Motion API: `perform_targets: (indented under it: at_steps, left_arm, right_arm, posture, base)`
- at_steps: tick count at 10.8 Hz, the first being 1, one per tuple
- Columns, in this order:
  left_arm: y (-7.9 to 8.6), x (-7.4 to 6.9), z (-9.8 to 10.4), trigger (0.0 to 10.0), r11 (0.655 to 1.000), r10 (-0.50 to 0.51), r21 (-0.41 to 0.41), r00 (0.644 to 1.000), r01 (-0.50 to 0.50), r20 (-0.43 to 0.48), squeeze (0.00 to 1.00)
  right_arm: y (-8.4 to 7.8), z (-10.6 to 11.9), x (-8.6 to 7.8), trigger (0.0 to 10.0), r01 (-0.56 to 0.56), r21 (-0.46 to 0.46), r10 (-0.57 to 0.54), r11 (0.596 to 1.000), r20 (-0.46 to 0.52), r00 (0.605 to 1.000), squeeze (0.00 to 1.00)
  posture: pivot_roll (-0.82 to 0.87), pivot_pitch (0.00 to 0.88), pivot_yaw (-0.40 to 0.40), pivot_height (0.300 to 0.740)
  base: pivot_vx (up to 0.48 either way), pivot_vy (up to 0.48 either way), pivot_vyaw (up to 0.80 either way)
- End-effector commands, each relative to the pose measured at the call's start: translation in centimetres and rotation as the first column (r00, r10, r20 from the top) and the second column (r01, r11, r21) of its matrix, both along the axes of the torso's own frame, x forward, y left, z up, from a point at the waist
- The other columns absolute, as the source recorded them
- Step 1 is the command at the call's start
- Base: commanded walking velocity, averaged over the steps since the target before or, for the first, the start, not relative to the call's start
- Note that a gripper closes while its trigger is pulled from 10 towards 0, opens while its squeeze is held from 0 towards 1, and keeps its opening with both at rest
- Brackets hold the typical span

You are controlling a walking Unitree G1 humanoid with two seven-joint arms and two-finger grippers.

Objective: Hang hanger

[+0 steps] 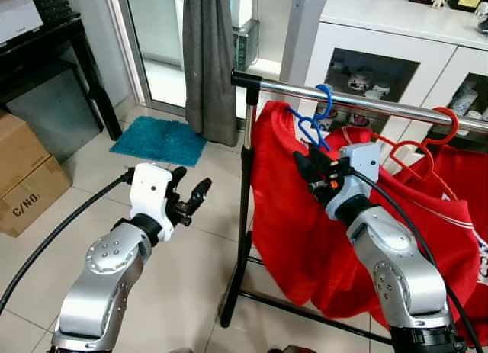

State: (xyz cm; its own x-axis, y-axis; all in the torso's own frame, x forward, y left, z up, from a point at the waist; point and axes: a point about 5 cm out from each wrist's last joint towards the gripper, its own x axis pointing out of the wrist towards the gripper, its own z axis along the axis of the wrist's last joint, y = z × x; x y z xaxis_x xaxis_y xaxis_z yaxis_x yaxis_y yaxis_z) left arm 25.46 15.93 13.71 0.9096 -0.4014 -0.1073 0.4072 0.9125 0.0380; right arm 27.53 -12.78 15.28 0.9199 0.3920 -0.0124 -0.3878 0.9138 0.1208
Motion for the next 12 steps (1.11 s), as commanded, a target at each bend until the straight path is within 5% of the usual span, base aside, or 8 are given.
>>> perform_targets:
  at_steps: [1, 5, 7, 8, 9, 11, 12]
  left_arm:
    - [-0.1, 0.1, 5.0, 10.0, 0.998, 0.053, 0.020, 0.997, -0.054, 0.047, 0.00]
    - [-0.1, 0.1, 5.0, 10.0, 0.998, 0.053, 0.020, 0.997, -0.054, 0.047, 0.00]
    - [0.7, 0.3, 4.4, 10.0, 0.995, 0.093, 0.037, 0.994, -0.095, 0.049, 0.08]
    - [0.8, 0.2, 4.3, 10.0, 0.995, 0.092, 0.037, 0.995, -0.094, 0.045, 0.71]
    - [0.9, 0.1, 4.3, 10.0, 0.994, 0.101, 0.044, 0.995, -0.102, 0.018, 1.00]
    - [1.0, 0.2, 3.8, 10.0, 0.989, 0.112, 0.098, 0.994, -0.112, 0.010, 1.00]
    - [0.2, 0.1, 3.5, 10.0, 0.994, 0.087, 0.063, 0.995, -0.090, 0.045, 1.00]
  right_arm:
    - [-4.2, 3.0, -0.5, 10.0, 0.060, -0.076, -0.060, 0.995, 0.007, 0.998, 0.00]
    - [-4.2, 3.0, -0.5, 10.0, 0.060, -0.076, -0.060, 0.995, 0.007, 0.998, 0.00]
    - [-0.2, 1.5, -1.4, 10.0, -0.067, 0.016, 0.068, 0.998, -0.025, 0.997, 0.00]
    - [-0.4, 1.4, -1.2, 10.0, -0.056, -0.001, 0.056, 0.998, -0.018, 0.998, 0.00]
    - [-0.9, 1.5, -1.1, 10.0, -0.025, 0.008, 0.025, 1.000, -0.023, 0.999, 1.00]
    - [-1.1, 1.1, -1.6, 10.0, -0.028, 0.030, 0.030, 0.999, -0.050, 0.998, 1.00]
    - [-1.3, 1.3, -2.0, 10.0, -0.028, 0.067, 0.031, 0.997, -0.040, 0.999, 1.00]
  posture:
    - [-0.06, 0.000, -0.049, 0.740]
    - [-0.06, 0.000, -0.049, 0.740]
    - [-0.03, 0.000, -0.057, 0.740]
    - [-0.03, 0.000, -0.067, 0.740]
    - [-0.03, 0.000, -0.073, 0.740]
    - [-0.03, 0.000, -0.084, 0.740]
    - [-0.03, 0.000, -0.093, 0.740]
  base:
    - [0.000, 0.000, 0.00]
    - [0.000, 0.000, 0.00]
    - [0.000, 0.000, 0.00]
    - [0.000, 0.000, 0.00]
    - [0.000, 0.000, 0.00]
    - [0.000, 0.000, 0.00]
    - [0.000, 0.000, 0.00]
